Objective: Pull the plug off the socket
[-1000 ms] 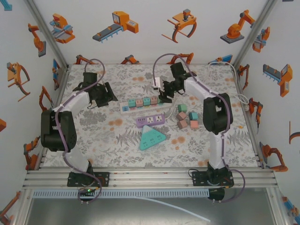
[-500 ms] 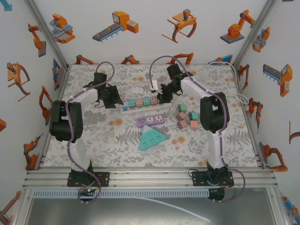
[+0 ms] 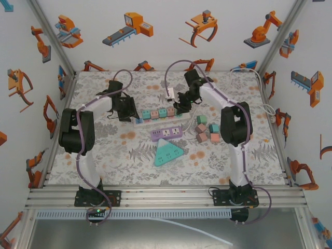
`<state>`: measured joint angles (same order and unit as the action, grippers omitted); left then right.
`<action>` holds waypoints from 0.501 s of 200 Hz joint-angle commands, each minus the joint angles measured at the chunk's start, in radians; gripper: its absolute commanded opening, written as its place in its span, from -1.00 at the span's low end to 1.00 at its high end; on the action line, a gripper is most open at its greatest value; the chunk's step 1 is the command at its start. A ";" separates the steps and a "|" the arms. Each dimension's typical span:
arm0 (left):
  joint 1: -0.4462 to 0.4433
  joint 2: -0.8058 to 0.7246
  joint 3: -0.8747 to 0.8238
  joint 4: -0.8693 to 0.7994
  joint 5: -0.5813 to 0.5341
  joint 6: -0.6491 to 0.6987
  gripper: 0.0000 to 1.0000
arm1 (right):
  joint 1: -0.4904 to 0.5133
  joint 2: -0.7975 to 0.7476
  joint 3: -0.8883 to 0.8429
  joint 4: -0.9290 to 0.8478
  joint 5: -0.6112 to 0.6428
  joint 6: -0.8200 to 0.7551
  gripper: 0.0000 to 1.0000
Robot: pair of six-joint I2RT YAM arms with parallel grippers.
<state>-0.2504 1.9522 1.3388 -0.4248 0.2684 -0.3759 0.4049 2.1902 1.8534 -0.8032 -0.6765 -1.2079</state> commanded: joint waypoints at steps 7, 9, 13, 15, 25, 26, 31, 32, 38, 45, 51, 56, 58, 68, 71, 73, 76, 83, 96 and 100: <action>-0.025 0.051 -0.015 -0.106 -0.061 0.053 0.03 | 0.009 -0.007 0.093 -0.024 -0.103 0.050 -0.63; -0.025 0.052 -0.014 -0.107 -0.063 0.053 0.02 | 0.009 -0.007 0.095 -0.026 -0.107 0.052 -0.63; -0.026 0.053 -0.013 -0.110 -0.067 0.053 0.03 | 0.010 -0.007 0.103 -0.029 -0.112 0.054 -0.64; -0.026 0.054 -0.014 -0.112 -0.069 0.054 0.03 | 0.011 -0.007 0.105 -0.030 -0.114 0.054 -0.65; -0.026 0.057 -0.011 -0.118 -0.081 0.060 0.02 | 0.010 -0.007 0.118 -0.036 -0.116 0.059 -0.66; -0.026 0.057 -0.011 -0.119 -0.082 0.061 0.02 | 0.009 -0.007 0.119 -0.037 -0.117 0.059 -0.66; -0.027 0.057 -0.010 -0.120 -0.086 0.062 0.02 | 0.010 -0.007 0.124 -0.037 -0.117 0.061 -0.66; -0.027 0.057 -0.010 -0.121 -0.088 0.062 0.02 | 0.009 -0.007 0.125 -0.037 -0.117 0.062 -0.67; -0.027 0.057 -0.010 -0.121 -0.092 0.064 0.02 | 0.009 -0.009 0.127 -0.039 -0.118 0.063 -0.67; -0.027 0.057 -0.012 -0.120 -0.096 0.065 0.02 | 0.010 -0.008 0.130 -0.040 -0.122 0.064 -0.66; -0.028 0.055 -0.013 -0.121 -0.100 0.066 0.01 | 0.010 -0.009 0.131 -0.042 -0.128 0.064 -0.66; -0.028 0.056 -0.014 -0.121 -0.103 0.066 0.01 | 0.011 -0.010 0.131 -0.045 -0.134 0.064 -0.67; -0.029 0.055 -0.013 -0.120 -0.104 0.066 0.01 | 0.010 -0.010 0.131 -0.046 -0.134 0.064 -0.67; -0.029 0.054 -0.012 -0.121 -0.107 0.065 0.01 | 0.009 -0.010 0.131 -0.053 -0.138 0.062 -0.68; -0.028 0.054 -0.011 -0.120 -0.107 0.065 0.01 | 0.010 -0.011 0.131 -0.055 -0.138 0.062 -0.69; -0.029 0.053 -0.010 -0.120 -0.106 0.065 0.01 | 0.009 -0.012 0.131 -0.058 -0.138 0.062 -0.69; -0.028 0.053 -0.010 -0.120 -0.108 0.065 0.01 | 0.010 -0.013 0.131 -0.060 -0.138 0.060 -0.70; -0.029 0.053 -0.010 -0.120 -0.108 0.065 0.01 | 0.010 -0.016 0.128 -0.062 -0.138 0.060 -0.71; -0.030 0.049 -0.009 -0.119 -0.107 0.065 0.01 | 0.010 -0.028 0.120 -0.063 -0.133 0.058 -0.72; -0.029 0.046 -0.010 -0.118 -0.105 0.065 0.01 | 0.010 -0.031 0.117 -0.063 -0.130 0.057 -0.72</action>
<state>-0.2623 1.9530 1.3544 -0.4477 0.2253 -0.3508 0.3973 2.1963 1.9461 -0.8593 -0.7158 -1.1633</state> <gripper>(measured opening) 0.507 0.329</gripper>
